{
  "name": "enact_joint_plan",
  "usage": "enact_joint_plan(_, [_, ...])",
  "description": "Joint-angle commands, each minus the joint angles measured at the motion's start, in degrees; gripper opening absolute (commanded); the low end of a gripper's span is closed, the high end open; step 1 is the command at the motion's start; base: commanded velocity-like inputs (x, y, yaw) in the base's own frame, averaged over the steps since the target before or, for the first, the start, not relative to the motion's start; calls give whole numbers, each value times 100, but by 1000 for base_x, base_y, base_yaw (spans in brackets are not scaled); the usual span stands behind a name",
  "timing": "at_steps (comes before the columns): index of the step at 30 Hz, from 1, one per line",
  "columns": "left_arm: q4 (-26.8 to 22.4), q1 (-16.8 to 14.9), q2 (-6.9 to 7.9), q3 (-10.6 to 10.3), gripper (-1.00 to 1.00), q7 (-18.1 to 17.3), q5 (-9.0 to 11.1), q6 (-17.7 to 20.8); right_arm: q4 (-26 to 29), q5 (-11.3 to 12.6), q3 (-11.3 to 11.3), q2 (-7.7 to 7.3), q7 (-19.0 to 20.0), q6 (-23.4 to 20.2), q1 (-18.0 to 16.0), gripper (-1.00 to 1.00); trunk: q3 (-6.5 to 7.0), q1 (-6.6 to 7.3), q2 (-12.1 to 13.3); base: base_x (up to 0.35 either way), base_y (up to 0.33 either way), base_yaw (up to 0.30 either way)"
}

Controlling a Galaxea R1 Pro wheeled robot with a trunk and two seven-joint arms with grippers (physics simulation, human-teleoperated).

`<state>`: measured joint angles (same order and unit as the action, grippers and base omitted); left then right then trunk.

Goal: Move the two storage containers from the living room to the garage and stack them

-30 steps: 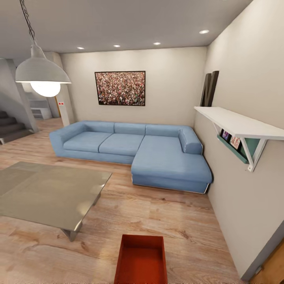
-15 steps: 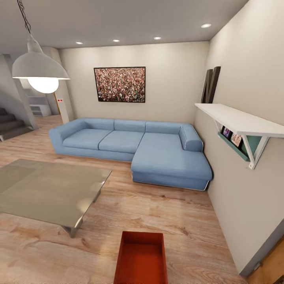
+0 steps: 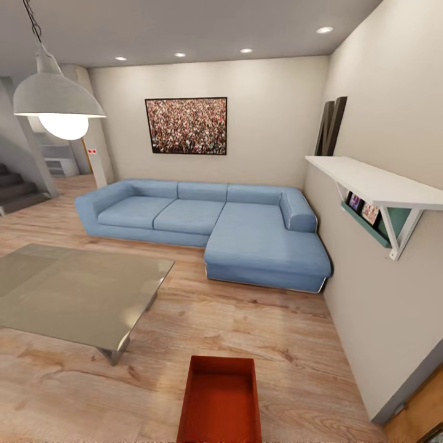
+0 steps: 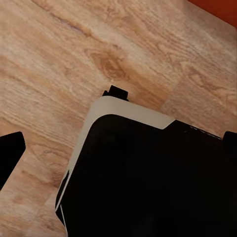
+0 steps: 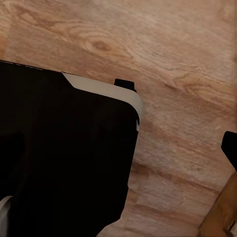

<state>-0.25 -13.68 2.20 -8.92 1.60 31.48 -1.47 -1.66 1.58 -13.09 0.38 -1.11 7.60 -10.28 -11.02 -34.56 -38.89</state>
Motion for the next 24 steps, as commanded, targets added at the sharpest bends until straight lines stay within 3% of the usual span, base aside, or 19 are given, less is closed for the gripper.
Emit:
enact_joint_plan(1, [-1,-3,0,-49,100,16,42,-11,-18,17,-37,0,-3,31,-7,100,-18,-1,-7,0,0,0])
enact_joint_plan(24, [-1,-3,0,-49,100,16,42,-11,-19,49,-16,61,81,18,-10,100,-230,-1,-7,0,0,0])
